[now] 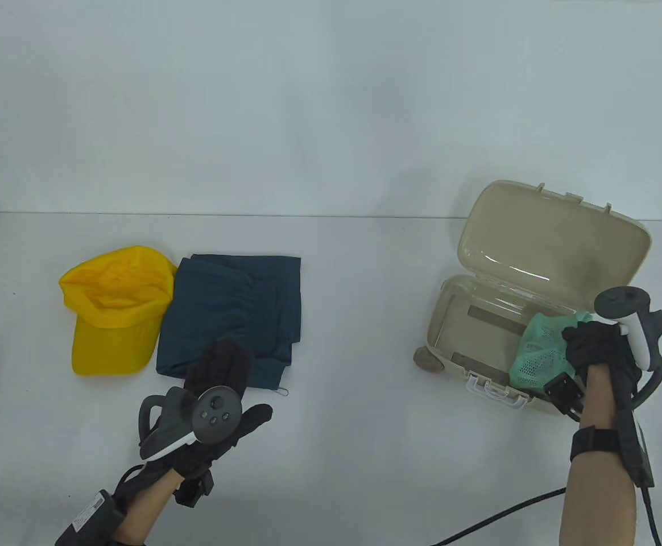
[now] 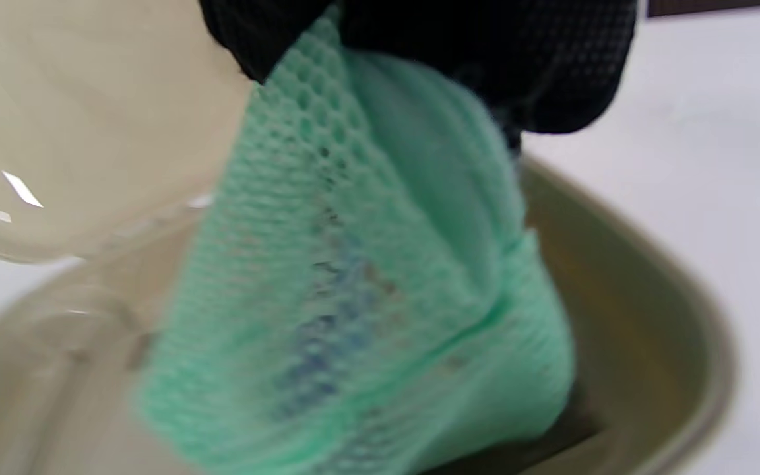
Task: Pack suitcase
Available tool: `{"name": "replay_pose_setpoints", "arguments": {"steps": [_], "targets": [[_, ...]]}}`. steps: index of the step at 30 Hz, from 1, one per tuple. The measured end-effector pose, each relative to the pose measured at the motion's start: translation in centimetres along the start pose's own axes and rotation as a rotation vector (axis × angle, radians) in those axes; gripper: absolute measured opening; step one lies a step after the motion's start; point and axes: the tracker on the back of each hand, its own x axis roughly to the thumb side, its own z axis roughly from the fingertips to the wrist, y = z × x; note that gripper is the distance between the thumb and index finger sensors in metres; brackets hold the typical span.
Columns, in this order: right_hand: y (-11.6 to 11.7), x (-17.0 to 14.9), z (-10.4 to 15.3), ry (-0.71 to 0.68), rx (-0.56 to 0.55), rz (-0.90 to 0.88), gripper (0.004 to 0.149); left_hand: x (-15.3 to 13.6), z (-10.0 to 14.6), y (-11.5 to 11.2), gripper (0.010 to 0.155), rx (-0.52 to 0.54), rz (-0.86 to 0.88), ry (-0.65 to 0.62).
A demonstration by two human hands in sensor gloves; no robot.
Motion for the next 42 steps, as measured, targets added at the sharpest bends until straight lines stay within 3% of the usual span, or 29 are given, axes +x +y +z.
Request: {"name": "replay_pose_setpoints", "arguments": {"steps": [5, 10, 17, 19, 23, 27, 31, 38, 42], "targets": [[0.2, 0.3, -0.3, 0.077, -0.087, 0.217, 0.045, 0.0, 0.0, 0.0, 0.091, -0.005, 0.000, 0.003], [1.8, 1.4, -0.6, 0.127, -0.141, 0.424, 0.046, -0.1, 0.0, 0.0, 0.091, -0.009, 0.002, 0.008], [3.3, 1.3, -0.6, 0.122, -0.060, 0.452, 0.050, -0.2, -0.1, 0.0, 0.090, -0.005, 0.003, 0.006], [3.0, 1.3, -0.1, 0.113, -0.041, 0.417, 0.056, -0.2, -0.1, 0.0, 0.090, -0.004, 0.003, 0.005], [0.8, 1.8, 1.9, 0.105, -0.136, 0.429, 0.069, -0.2, -0.1, 0.0, 0.090, 0.005, 0.006, 0.003], [-1.0, 3.9, 5.2, -0.021, -0.168, 0.380, 0.070, -0.4, 0.0, 0.2, 0.090, 0.018, 0.012, 0.008], [-0.6, 6.9, 10.0, -0.271, -0.174, 0.222, 0.072, -0.7, -0.1, 0.0, 0.090, 0.016, 0.016, 0.017], [5.2, 10.6, 19.5, -0.731, -0.206, 0.067, 0.078, -0.8, -0.2, -0.1, 0.089, 0.016, 0.025, 0.022], [8.3, 11.2, 22.7, -0.884, -0.229, 0.103, 0.084, -0.7, -0.3, -0.1, 0.089, 0.021, 0.019, 0.019]]}}
